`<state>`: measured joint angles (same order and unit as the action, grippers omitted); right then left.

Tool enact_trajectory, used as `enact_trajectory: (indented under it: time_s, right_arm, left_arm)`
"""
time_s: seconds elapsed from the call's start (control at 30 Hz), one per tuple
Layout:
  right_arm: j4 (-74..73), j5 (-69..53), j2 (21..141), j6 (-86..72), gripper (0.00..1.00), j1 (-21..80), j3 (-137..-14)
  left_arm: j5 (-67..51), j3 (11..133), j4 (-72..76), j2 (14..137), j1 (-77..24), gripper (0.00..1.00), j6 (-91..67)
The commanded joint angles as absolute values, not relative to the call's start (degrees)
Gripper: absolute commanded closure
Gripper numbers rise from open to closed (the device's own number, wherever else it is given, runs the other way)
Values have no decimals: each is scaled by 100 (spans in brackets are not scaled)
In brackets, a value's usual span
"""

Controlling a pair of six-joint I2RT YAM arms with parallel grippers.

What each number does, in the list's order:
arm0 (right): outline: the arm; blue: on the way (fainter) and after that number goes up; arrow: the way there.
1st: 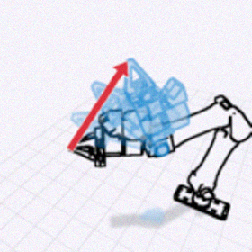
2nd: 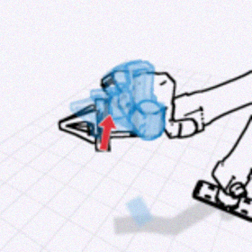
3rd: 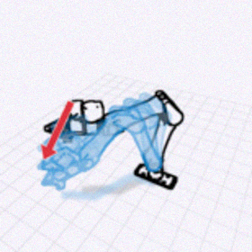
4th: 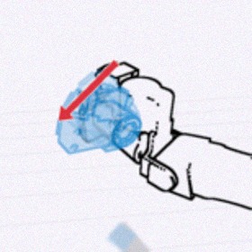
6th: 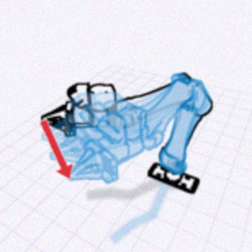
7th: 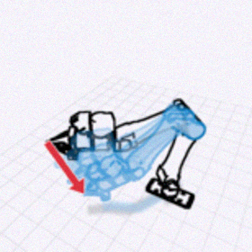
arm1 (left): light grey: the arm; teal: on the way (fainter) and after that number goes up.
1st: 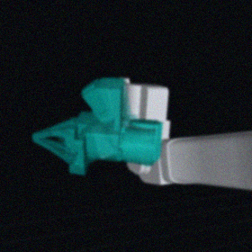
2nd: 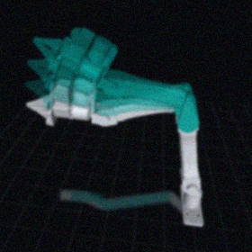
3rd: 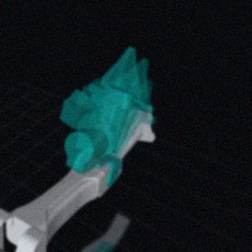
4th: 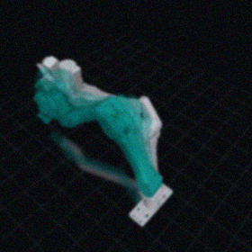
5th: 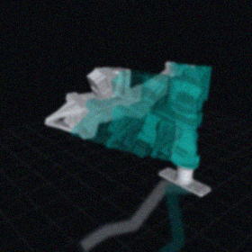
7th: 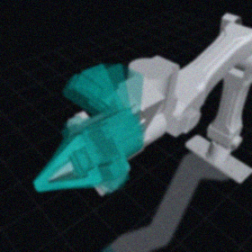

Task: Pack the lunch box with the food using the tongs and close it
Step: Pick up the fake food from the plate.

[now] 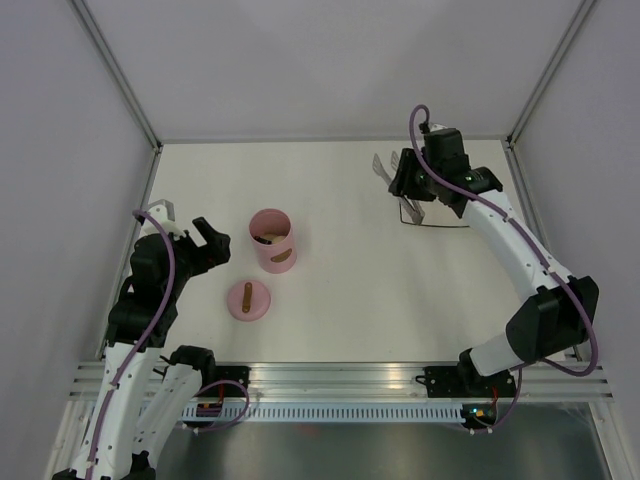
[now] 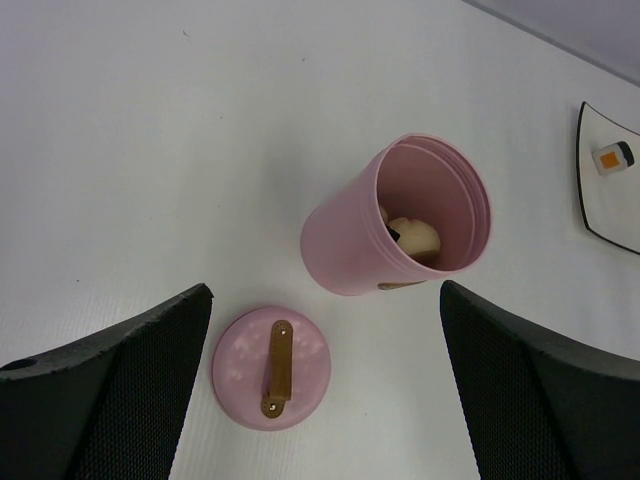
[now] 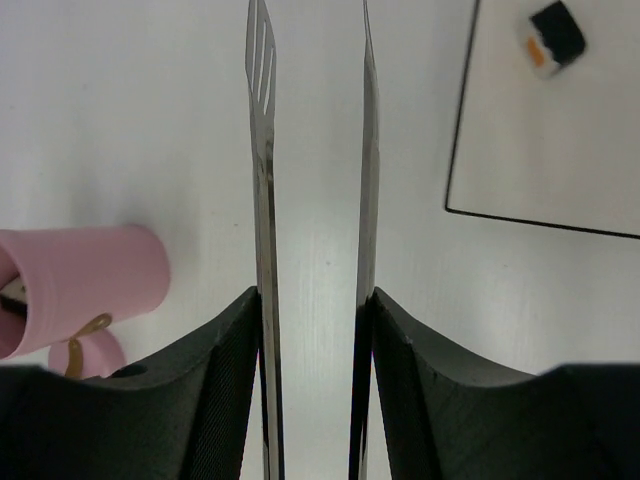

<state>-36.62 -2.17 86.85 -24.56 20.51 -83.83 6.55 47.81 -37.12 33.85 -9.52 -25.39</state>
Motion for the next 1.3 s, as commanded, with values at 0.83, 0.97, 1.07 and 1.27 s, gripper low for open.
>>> enact_trajectory:
  time_s: [0.83,0.97,1.07,1.27]
  right_arm:
    - [-2127,26,9290,-1416,43,439,-7128]
    - [-2083,-122,9483,-1354,43,413,-7242]
    - [-2135,-141,9720,-1327,43,387,-7365]
    - [-2083,-325,10028,-1336,46,360,-7427]
  left_arm:
    - [606,4799,-3542,3621,-976,0,-2320]
    - [615,4808,-3542,3656,-976,0,-2312]
    - [633,4808,-3551,3674,-984,0,-2312]
    - [659,4808,-3551,3718,-976,0,-2312]
